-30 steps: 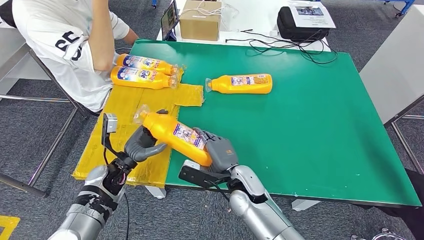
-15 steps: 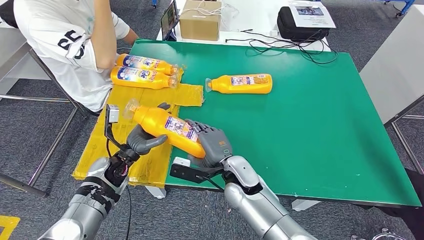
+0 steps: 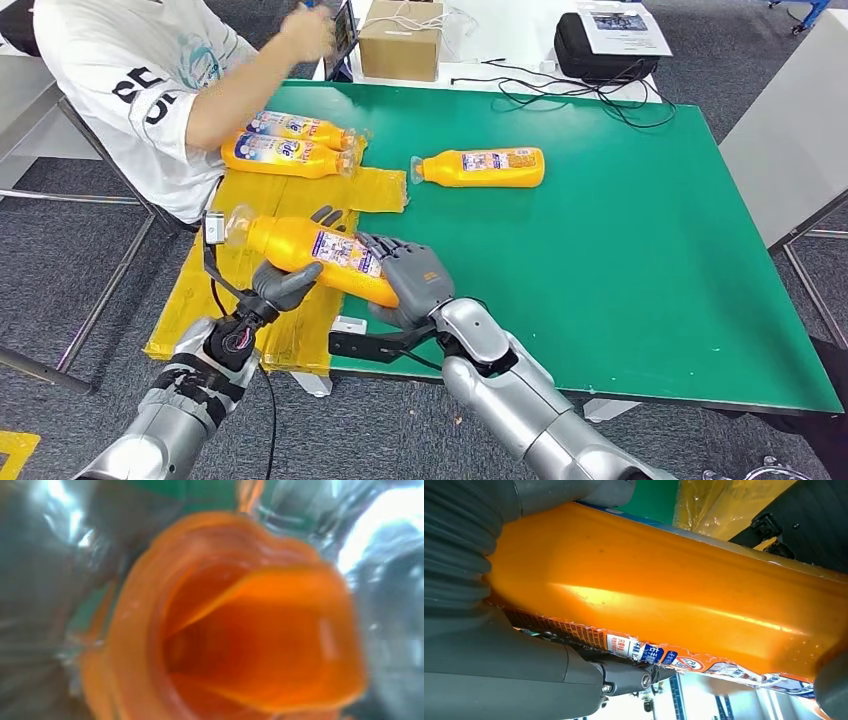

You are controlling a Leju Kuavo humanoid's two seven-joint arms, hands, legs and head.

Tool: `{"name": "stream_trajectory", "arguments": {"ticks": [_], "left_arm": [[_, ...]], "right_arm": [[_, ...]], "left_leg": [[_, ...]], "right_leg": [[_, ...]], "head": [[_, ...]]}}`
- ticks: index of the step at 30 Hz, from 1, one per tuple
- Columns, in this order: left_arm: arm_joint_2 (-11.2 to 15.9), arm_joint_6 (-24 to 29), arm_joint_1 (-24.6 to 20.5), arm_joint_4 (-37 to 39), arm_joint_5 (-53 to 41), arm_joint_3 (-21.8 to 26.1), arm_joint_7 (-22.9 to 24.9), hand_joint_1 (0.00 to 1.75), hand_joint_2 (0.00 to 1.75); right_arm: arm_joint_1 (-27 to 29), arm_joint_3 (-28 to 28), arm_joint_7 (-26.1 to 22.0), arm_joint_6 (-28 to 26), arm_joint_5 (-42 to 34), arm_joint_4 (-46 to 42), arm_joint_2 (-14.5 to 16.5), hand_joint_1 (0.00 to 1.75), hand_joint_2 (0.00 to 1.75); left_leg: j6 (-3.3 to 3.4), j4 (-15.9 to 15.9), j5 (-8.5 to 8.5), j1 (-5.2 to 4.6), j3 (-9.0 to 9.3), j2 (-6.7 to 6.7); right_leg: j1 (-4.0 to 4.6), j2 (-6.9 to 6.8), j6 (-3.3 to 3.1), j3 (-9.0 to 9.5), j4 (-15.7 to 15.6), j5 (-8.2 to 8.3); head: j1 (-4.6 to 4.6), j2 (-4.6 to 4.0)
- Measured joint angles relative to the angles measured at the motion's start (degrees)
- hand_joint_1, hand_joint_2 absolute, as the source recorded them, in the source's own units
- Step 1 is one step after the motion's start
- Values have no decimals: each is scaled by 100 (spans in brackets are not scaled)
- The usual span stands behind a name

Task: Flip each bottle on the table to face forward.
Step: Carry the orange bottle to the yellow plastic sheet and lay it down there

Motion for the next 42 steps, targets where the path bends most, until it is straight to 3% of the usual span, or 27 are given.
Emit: {"name": "stream_trajectory", "arguments": {"ticks": [4, 5, 6, 7, 23, 28, 34, 42], "left_arm": [[-8, 57, 39, -3, 155, 21, 66, 168, 175], [-16, 107, 55, -13, 219, 24, 89, 175, 175], [-31, 181, 80, -38, 284, 27, 104, 175, 175], [-49, 273, 110, -80, 328, 29, 109, 175, 175], [-258, 1358, 426, -791, 91, 233, -182, 175, 175], [-316, 1634, 496, -1005, -57, 453, -314, 175, 175], [-286, 2212, 509, -1256, -1492, 613, -1064, 175, 175], [-263, 2385, 479, -1361, -1926, 779, -1141, 175, 175]], "right_arm": [[-12, 41, 35, -15, -3, 46, -1, 49, 175], [-12, 46, 52, -19, -7, 54, -3, 27, 175], [-8, 50, 67, -25, -9, 61, -9, 5, 175], [1, 52, 76, -32, -11, 65, -18, 0, 175], [288, -141, 148, -112, -366, -65, -163, 0, 175], [508, -503, 187, -236, -678, -276, -178, 0, 175], [829, -1243, 181, -396, -1586, -754, -182, 0, 175], [1053, -1884, 93, -385, -2074, -1213, -184, 0, 175]], "left_leg": [[0, 0, 0, 0, 0, 0], [0, 0, 0, 0, 0, 0], [0, 0, 0, 0, 0, -1], [0, 0, 0, 0, 0, -1], [0, 0, 0, 0, -1, 0], [0, 0, 0, -1, -3, -1], [0, 0, -1, -1, -5, -3], [0, 0, 0, -1, -4, -2]], "right_leg": [[0, 0, 0, 0, 0, 0], [0, 0, 0, 0, 0, 0], [-1, 0, 0, 0, 0, 0], [-1, 0, 0, 0, 0, 0], [0, 0, 0, -1, 0, 0], [-1, -1, 0, -1, -1, 0], [0, -1, 0, -1, -1, 0], [0, -1, 0, -1, 0, 0]], "head": [[-1, 0], [-1, 0], [-1, 0], [-1, 0], [-1, 0], [0, 0], [-1, 0], [-1, 0]]}}
